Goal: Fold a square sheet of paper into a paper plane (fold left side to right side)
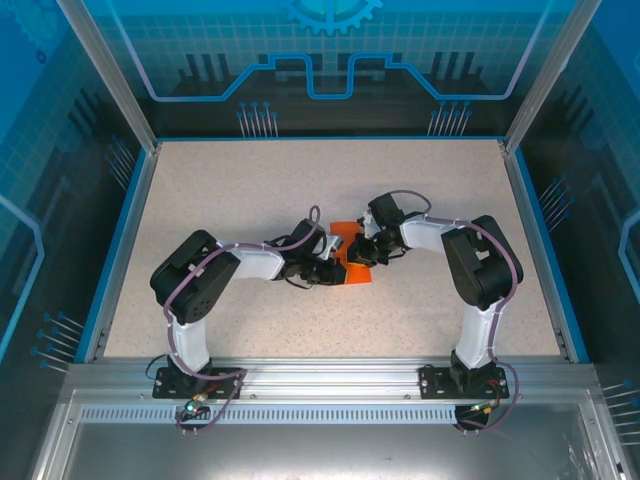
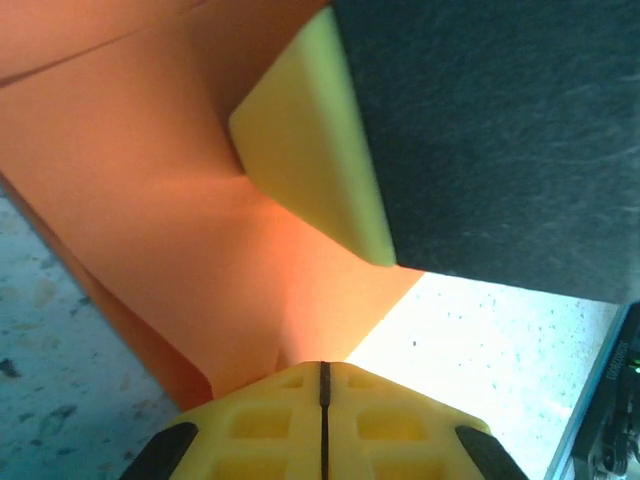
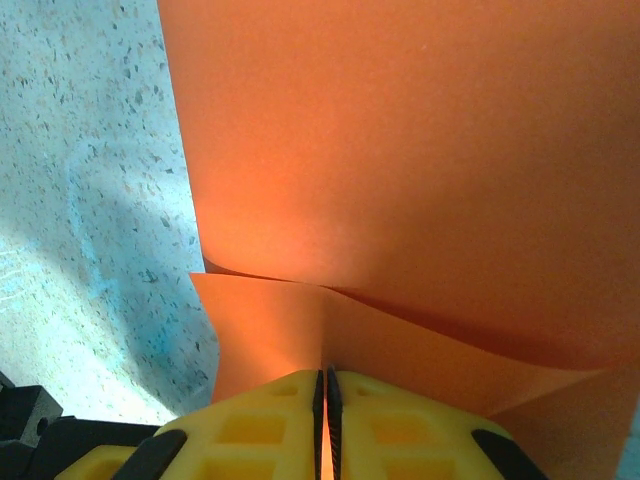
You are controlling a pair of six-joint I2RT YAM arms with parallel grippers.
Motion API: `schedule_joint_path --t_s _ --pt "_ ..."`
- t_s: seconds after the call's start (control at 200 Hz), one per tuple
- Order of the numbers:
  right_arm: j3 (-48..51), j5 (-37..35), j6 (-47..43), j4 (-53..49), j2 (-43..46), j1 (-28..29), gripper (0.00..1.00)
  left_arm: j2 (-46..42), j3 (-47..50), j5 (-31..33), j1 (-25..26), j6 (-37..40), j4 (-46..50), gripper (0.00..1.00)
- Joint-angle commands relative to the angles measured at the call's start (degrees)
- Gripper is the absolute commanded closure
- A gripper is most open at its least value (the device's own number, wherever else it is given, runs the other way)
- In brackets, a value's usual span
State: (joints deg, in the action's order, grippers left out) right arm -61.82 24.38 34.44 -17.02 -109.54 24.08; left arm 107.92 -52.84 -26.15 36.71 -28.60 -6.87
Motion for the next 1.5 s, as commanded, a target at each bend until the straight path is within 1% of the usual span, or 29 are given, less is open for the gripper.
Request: schedule_joint_path --t_s 0.0,0.345,0.49,0.65,0.745,0.825,0.98,1.11,1.245,1.496 --pt "1.04 -0.64 -0.28 -2.5 -1.13 0.09 0.87 0.53 -1.45 1.89 0.17 0.21 2.52 0.93" --pt "1.09 -0.82 -0.6 -2.67 -1.14 0.03 0.87 0.12 -1.03 3.84 0.12 0.19 3.74 0.93" --pt "1.55 0.01 -1.17 -1.8 -0.64 -0.25 0.87 -0.16 -0.12 4.01 -0.11 -0.01 3.9 0.96" --pt "4.08 5.29 -1.31 4.61 1.83 -1.17 0.87 0.17 0.86 1.44 -0.94 -0.54 2.38 1.0" --pt "5.21 6.48 -1.84 6.82 3.68 -1.4 0.88 1.84 0.72 -1.82 -1.61 -0.64 1.37 1.0" --pt "6.1 7.67 -2.09 8.07 4.96 -1.4 0.88 2.88 0.64 -3.08 -2.12 -1.17 0.71 1.0" --pt "7.84 8.83 -1.33 9.89 5.82 -0.85 0.88 3.42 1.16 -3.65 -2.92 -1.81 -0.29 1.0" --pt "7.83 9.52 -0.82 11.06 4.57 -0.1 0.88 3.82 0.82 -3.82 -2.93 -1.86 -0.07 1.0" --pt "6.79 8.8 -0.61 10.92 3.12 0.34 0.88 3.97 0.69 -3.74 -2.96 -1.81 0.26 1.0" --pt "4.92 4.28 -3.27 6.59 0.76 0.63 0.89 4.39 0.29 -3.27 -3.09 -1.81 1.38 1.0"
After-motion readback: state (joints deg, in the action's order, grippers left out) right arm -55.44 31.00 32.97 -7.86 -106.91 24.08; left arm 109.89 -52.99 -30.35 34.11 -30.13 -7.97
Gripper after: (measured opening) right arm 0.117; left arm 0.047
